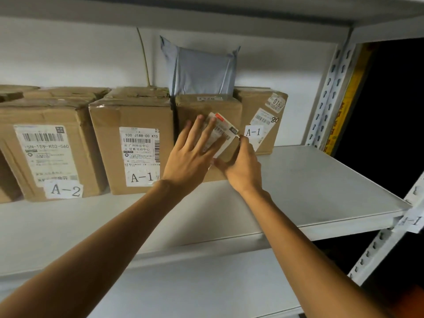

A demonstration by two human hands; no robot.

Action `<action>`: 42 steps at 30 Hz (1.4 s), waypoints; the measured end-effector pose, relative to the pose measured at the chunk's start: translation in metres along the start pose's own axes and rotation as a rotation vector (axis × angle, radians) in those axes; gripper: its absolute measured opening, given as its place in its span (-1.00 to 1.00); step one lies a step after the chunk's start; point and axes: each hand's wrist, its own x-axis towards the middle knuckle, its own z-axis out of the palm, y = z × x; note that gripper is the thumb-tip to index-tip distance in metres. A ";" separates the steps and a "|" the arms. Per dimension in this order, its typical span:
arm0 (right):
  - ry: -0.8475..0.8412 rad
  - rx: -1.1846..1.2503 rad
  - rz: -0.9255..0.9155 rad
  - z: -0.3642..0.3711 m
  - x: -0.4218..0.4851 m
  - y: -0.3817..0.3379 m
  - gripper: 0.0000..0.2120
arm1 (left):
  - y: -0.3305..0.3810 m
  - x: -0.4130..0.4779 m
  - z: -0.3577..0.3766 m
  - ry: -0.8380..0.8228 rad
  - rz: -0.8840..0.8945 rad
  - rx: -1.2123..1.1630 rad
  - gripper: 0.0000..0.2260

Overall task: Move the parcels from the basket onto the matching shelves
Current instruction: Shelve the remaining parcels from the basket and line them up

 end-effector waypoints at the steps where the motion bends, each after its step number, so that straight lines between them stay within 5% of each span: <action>1: 0.008 -0.001 0.007 0.001 -0.001 0.000 -0.27 | 0.000 0.000 -0.001 -0.017 -0.001 0.003 -0.37; 9: -0.168 0.142 0.157 -0.026 -0.012 0.013 -0.54 | 0.008 0.001 -0.029 -0.203 -0.053 -0.075 -0.38; 25: -0.091 0.059 -0.022 -0.119 0.057 0.050 -0.51 | 0.041 0.117 -0.042 -0.199 0.158 -0.251 -0.51; 35: -0.136 0.230 0.114 -0.109 0.146 0.107 -0.32 | 0.080 0.190 0.010 -0.393 -0.085 -0.048 -0.29; 42: -0.095 0.345 0.132 -0.065 0.157 0.124 -0.55 | 0.081 0.187 0.029 -0.411 -0.103 0.100 -0.25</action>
